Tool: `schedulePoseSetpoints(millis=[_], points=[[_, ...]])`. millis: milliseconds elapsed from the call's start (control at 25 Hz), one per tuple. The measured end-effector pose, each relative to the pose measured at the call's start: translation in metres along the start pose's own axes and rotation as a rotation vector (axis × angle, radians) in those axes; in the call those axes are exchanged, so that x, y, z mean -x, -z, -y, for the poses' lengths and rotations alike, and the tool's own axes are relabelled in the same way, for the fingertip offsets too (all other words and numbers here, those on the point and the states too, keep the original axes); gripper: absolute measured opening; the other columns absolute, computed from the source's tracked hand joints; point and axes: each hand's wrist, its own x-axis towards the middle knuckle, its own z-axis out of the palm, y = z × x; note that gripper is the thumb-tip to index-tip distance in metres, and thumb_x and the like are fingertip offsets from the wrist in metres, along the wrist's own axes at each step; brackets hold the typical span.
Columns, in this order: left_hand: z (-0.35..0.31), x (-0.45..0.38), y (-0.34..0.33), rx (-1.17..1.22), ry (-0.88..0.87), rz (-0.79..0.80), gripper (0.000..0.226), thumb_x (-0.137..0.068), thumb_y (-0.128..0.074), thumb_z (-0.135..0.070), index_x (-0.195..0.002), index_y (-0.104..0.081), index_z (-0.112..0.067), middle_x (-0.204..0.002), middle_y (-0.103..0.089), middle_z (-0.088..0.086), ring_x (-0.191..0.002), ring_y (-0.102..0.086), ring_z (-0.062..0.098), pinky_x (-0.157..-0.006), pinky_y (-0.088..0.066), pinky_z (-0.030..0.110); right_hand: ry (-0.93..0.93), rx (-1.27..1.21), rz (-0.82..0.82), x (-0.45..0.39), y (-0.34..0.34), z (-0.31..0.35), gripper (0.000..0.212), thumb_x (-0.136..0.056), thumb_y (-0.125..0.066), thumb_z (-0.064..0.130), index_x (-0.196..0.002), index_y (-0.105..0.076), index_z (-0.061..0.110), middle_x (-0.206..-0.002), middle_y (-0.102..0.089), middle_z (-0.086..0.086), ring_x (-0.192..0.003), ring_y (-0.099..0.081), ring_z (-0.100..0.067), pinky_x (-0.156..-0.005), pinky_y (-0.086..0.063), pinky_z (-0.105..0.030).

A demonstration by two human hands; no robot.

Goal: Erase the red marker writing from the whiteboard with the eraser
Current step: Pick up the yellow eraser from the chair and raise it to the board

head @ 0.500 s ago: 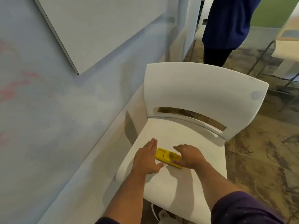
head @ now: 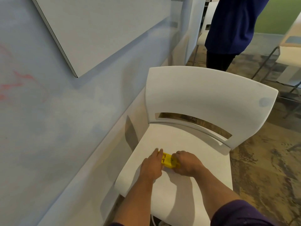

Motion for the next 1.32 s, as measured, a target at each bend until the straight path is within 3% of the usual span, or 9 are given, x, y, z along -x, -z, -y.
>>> schedulePoseSetpoints(millis=[120, 280, 480, 680, 840, 960, 1160, 1320], points=[[0.003, -0.007, 0.021, -0.02, -0.017, -0.127, 0.068, -0.105, -0.063, -0.023, -0.163, -0.028, -0.021, -0.162, -0.036, 0.002, -0.129, -0.058, 0.029, -0.098, -0.048, 0.042, 0.11, 0.006, -0.105, -0.001, 0.026, -0.003, 0.04, -0.09, -0.071, 0.047, -0.115, -0.063, 0.017, -0.104, -0.064, -0.006, -0.094, -0.062, -0.028, -0.069, -0.038, -0.031], [0.015, 0.002, 0.065, -0.056, -0.062, -0.319, 0.064, -0.1, -0.073, -0.034, -0.154, -0.043, -0.019, -0.148, -0.052, 0.001, -0.117, -0.066, 0.026, -0.089, -0.054, 0.038, 0.238, 0.051, -0.278, -0.004, 0.073, 0.001, 0.043, -0.083, -0.079, 0.045, -0.111, -0.067, 0.014, -0.096, -0.067, -0.008, -0.084, -0.063, -0.029, -0.069, -0.042, -0.03], [0.035, 0.039, 0.132, -0.212, -0.113, -0.62, 0.07, -0.065, -0.102, -0.04, -0.121, -0.076, -0.008, -0.113, -0.076, 0.005, -0.078, -0.076, 0.023, -0.059, -0.059, 0.028, 0.41, 0.105, -0.57, -0.015, 0.13, 0.03, 0.057, -0.078, -0.087, 0.048, -0.117, -0.066, 0.012, -0.104, -0.069, -0.008, -0.087, -0.066, -0.028, -0.072, -0.057, -0.036], [0.066, 0.077, 0.203, -0.344, -0.083, -0.905, 0.068, -0.071, -0.099, -0.033, -0.125, -0.075, 0.001, -0.12, -0.077, 0.019, -0.093, -0.079, 0.032, -0.068, -0.064, 0.034, 0.562, 0.134, -0.825, -0.037, 0.196, 0.087, 0.06, -0.085, -0.079, 0.053, -0.125, -0.06, 0.012, -0.115, -0.067, -0.009, -0.092, -0.065, -0.028, -0.075, -0.056, -0.037], [0.099, 0.127, 0.263, -0.444, -0.027, -1.026, 0.069, -0.082, -0.093, -0.033, -0.137, -0.069, 0.0, -0.133, -0.072, 0.019, -0.109, -0.076, 0.033, -0.08, -0.064, 0.036, 0.731, 0.108, -1.018, -0.051, 0.25, 0.148, 0.065, -0.085, -0.083, 0.048, -0.129, -0.055, 0.009, -0.118, -0.068, -0.014, -0.096, -0.068, -0.032, -0.077, -0.057, -0.039], [0.127, 0.17, 0.308, -0.532, 0.016, -1.116, 0.068, -0.089, -0.085, -0.037, -0.142, -0.065, 0.0, -0.139, -0.069, 0.019, -0.116, -0.074, 0.033, -0.083, -0.064, 0.039, 0.837, 0.117, -1.159, -0.059, 0.293, 0.199, 0.061, -0.09, -0.078, 0.047, -0.128, -0.062, 0.001, -0.118, -0.069, -0.018, -0.097, -0.068, -0.036, -0.077, -0.057, -0.043], [0.168, 0.251, 0.373, -0.757, 0.135, -1.268, 0.062, -0.104, -0.054, -0.044, -0.146, -0.061, 0.0, -0.147, -0.064, 0.018, -0.123, -0.071, 0.03, -0.088, -0.062, 0.038, 1.06, 0.156, -1.37, -0.056, 0.367, 0.291, 0.06, -0.095, -0.075, 0.045, -0.127, -0.066, -0.005, -0.112, -0.069, -0.019, -0.09, -0.067, -0.037, -0.071, -0.053, -0.044], [0.184, 0.312, 0.41, -0.893, 0.238, -1.385, 0.058, -0.108, -0.056, -0.04, -0.152, -0.055, -0.003, -0.157, -0.055, 0.014, -0.135, -0.064, 0.027, -0.096, -0.057, 0.037, 1.168, 0.142, -1.489, -0.041, 0.41, 0.358, 0.06, -0.097, -0.073, 0.044, -0.129, -0.065, -0.006, -0.113, -0.069, -0.022, -0.09, -0.067, -0.039, -0.072, -0.054, -0.046]])
